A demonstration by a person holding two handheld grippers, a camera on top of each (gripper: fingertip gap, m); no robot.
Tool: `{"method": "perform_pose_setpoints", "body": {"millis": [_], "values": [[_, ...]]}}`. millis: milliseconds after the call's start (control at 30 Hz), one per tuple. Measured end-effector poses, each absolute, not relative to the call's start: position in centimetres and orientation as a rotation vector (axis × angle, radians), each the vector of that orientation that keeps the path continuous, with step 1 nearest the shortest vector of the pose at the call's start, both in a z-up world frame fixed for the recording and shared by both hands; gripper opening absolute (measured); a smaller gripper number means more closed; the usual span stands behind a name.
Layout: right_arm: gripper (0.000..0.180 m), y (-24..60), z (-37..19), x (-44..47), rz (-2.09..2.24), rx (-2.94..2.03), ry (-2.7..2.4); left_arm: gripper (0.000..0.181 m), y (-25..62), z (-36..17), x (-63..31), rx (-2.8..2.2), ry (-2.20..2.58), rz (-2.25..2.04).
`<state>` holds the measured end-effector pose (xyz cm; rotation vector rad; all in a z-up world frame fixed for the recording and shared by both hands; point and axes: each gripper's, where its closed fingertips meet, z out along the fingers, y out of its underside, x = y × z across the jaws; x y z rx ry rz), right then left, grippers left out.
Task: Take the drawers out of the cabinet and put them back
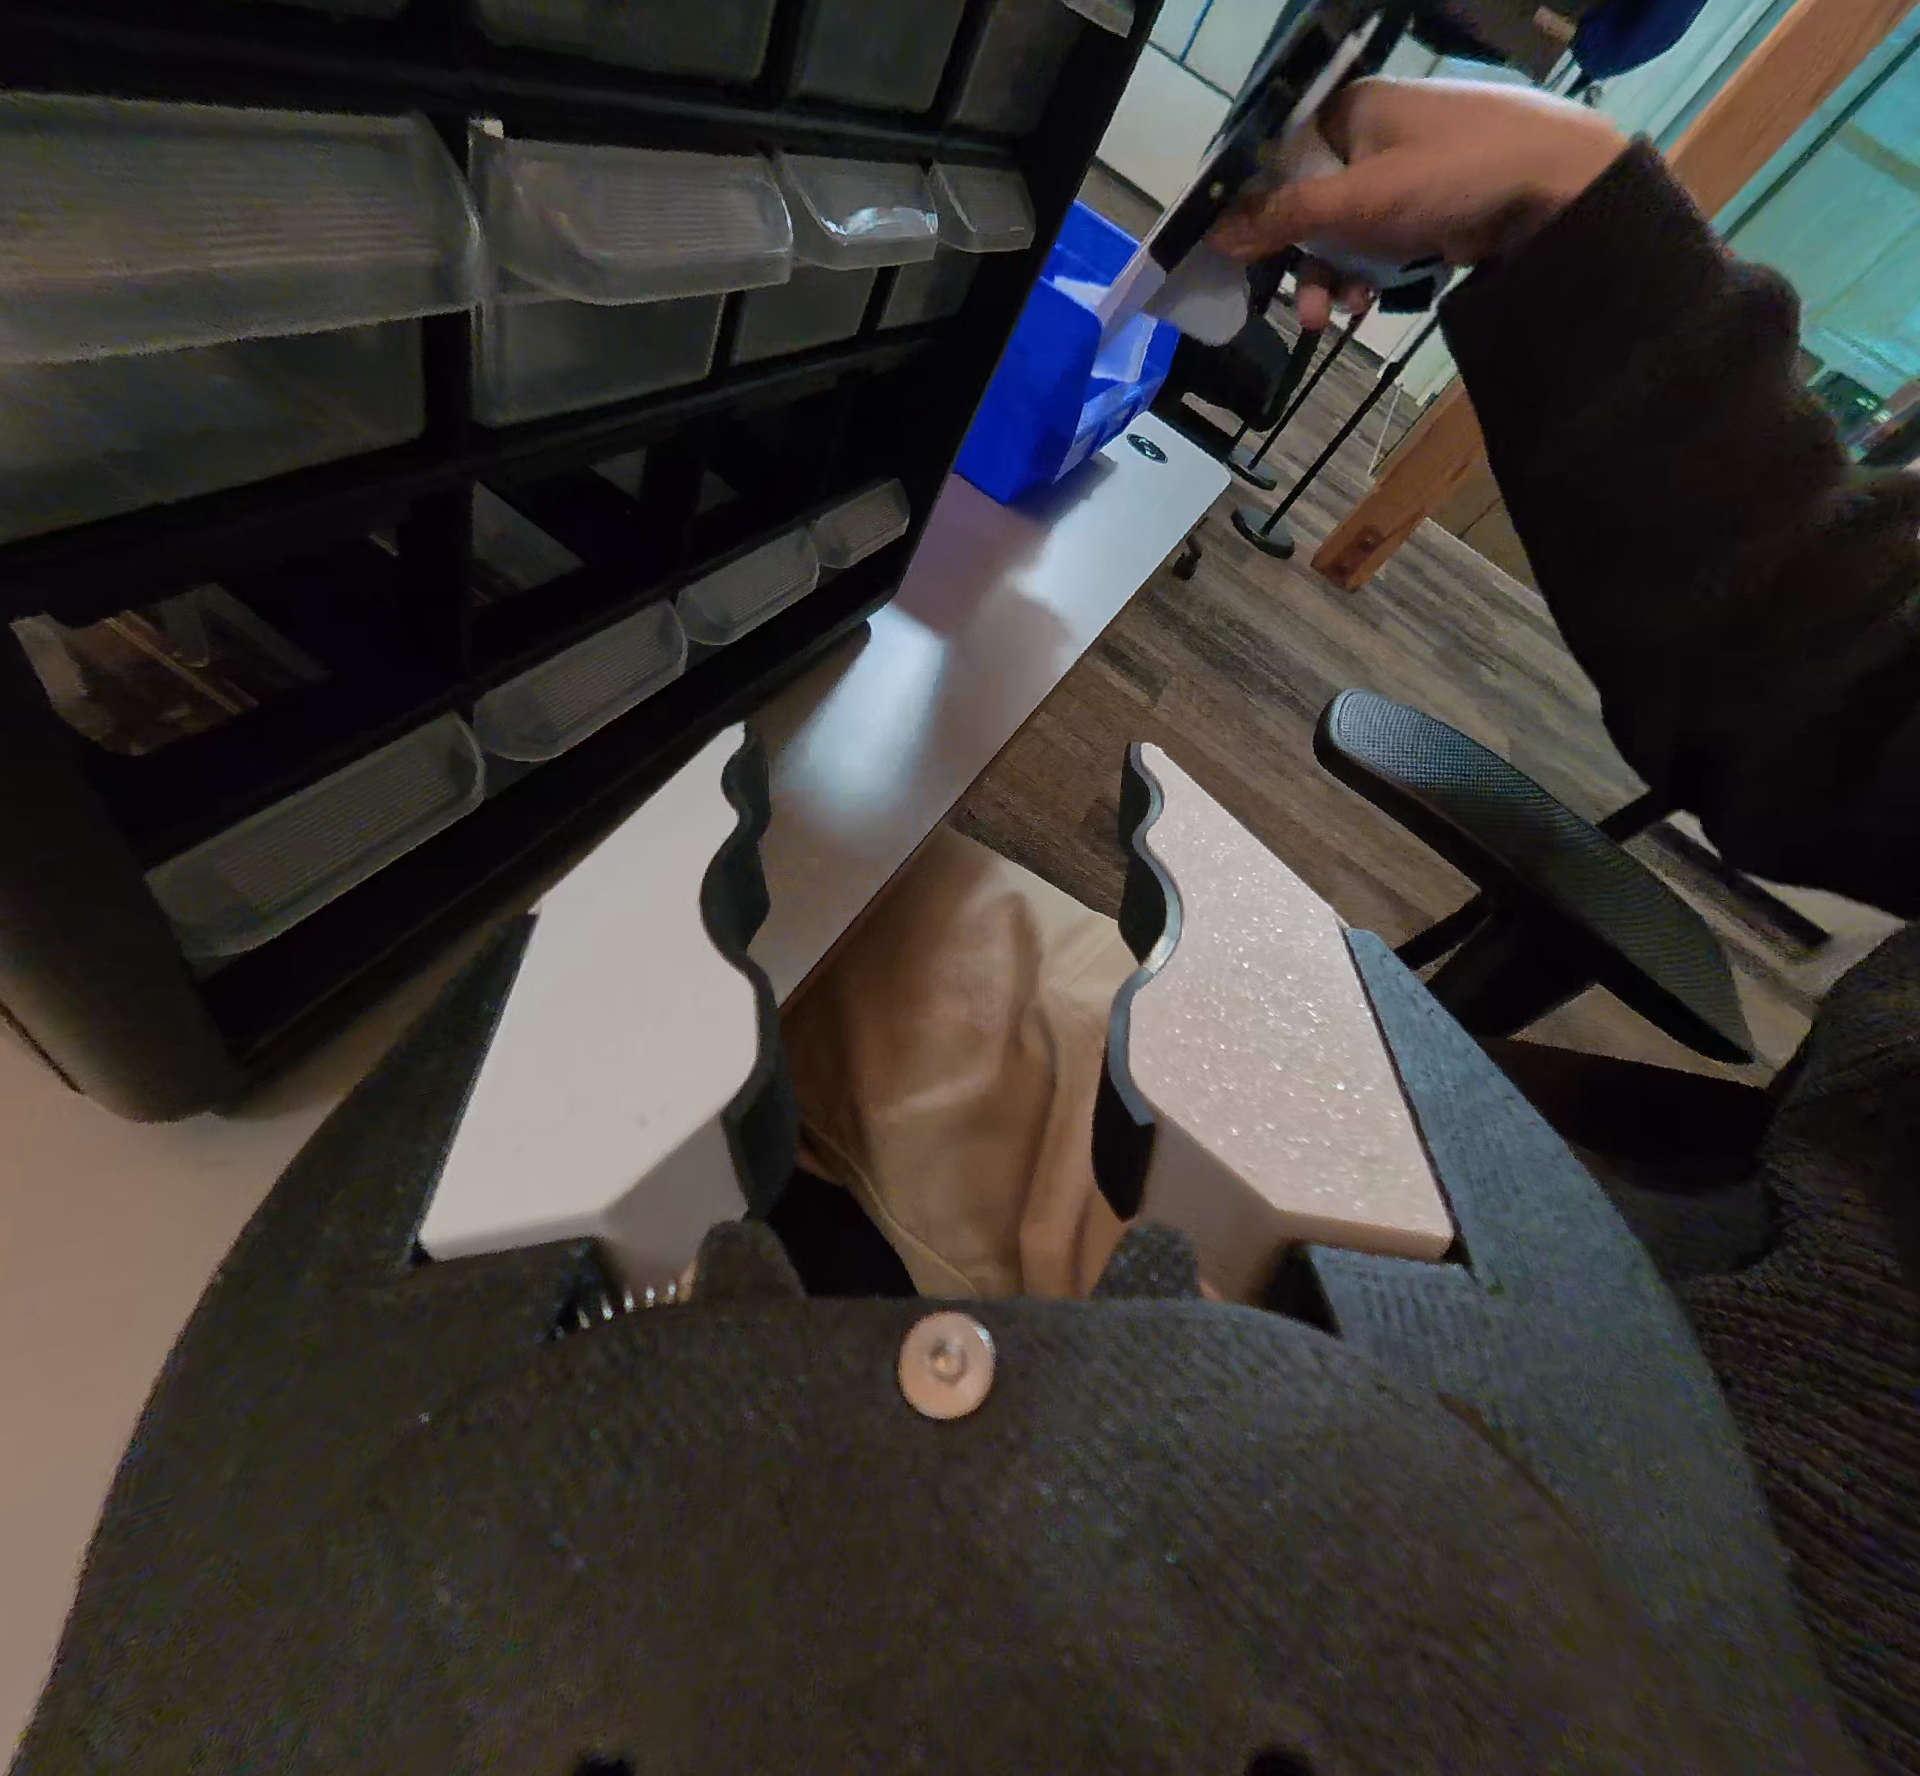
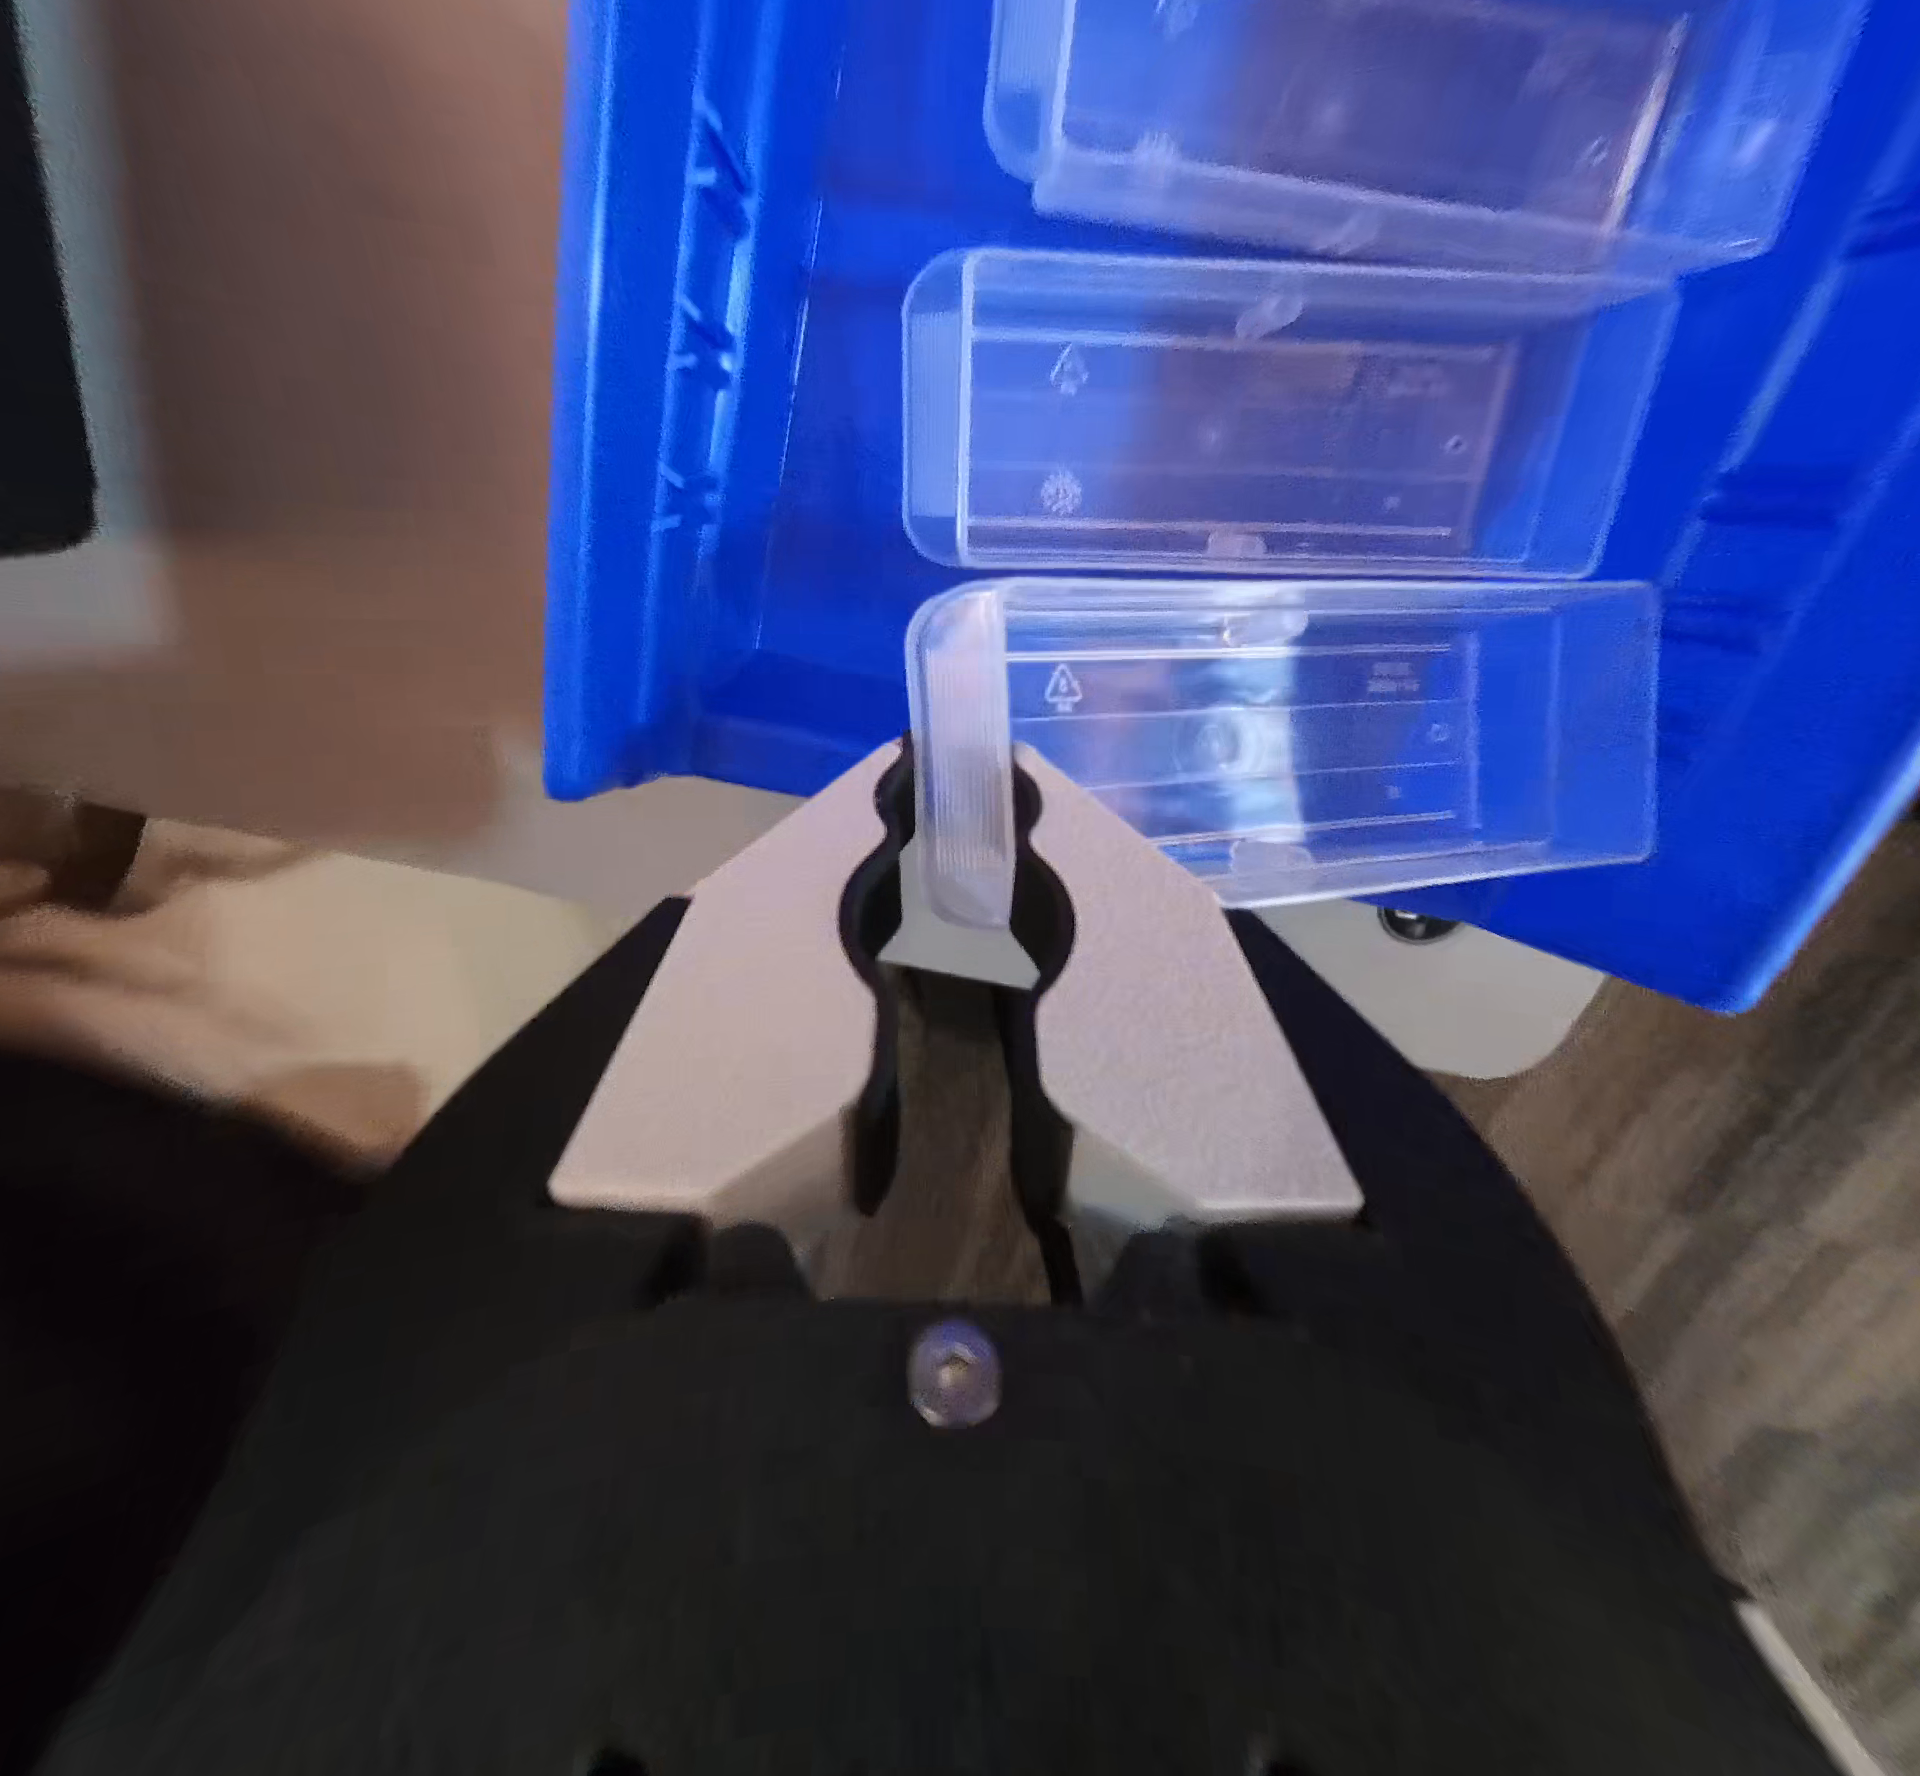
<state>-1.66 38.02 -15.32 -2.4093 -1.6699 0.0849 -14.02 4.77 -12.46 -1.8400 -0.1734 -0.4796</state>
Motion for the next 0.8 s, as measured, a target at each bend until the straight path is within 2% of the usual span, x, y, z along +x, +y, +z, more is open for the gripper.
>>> {"method": "perform_pose_setpoints", "body": {"millis": [33, 300, 467, 567, 667, 800], "values": [[0.014, 38.1, -15.8, -1.5, 0.060, -2.440, -1.715, 0.065, 4.8, -12.4, -14.1, -1.837, -0.173, -0.479], [0.013, 38.8, -18.4, -3.2, 0.000, -2.479, -1.807, 0.065, 4.6, -12.0, -14.4, -1.817, -0.187, -0.494], [0.014, 38.6, -20.2, -4.2, 0.162, -2.475, -1.738, 0.065, 4.6, -12.1, -14.6, -1.814, -0.198, -0.508], [0.024, 37.7, -20.6, -4.5, 0.295, -2.506, -1.725, 0.064, 4.7, -12.4, -14.6, -1.816, -0.209, -0.520], [0.031, 38.1, -19.4, -4.9, 0.348, -2.426, -1.678, 0.064, 4.7, -12.6, -14.8, -1.822, -0.211, -0.509], [0.032, 39.7, -14.7, -5.3, 0.460, -2.235, -1.483, 0.062, 4.9, -12.9, -14.7, -1.823, -0.174, -0.479]]}}
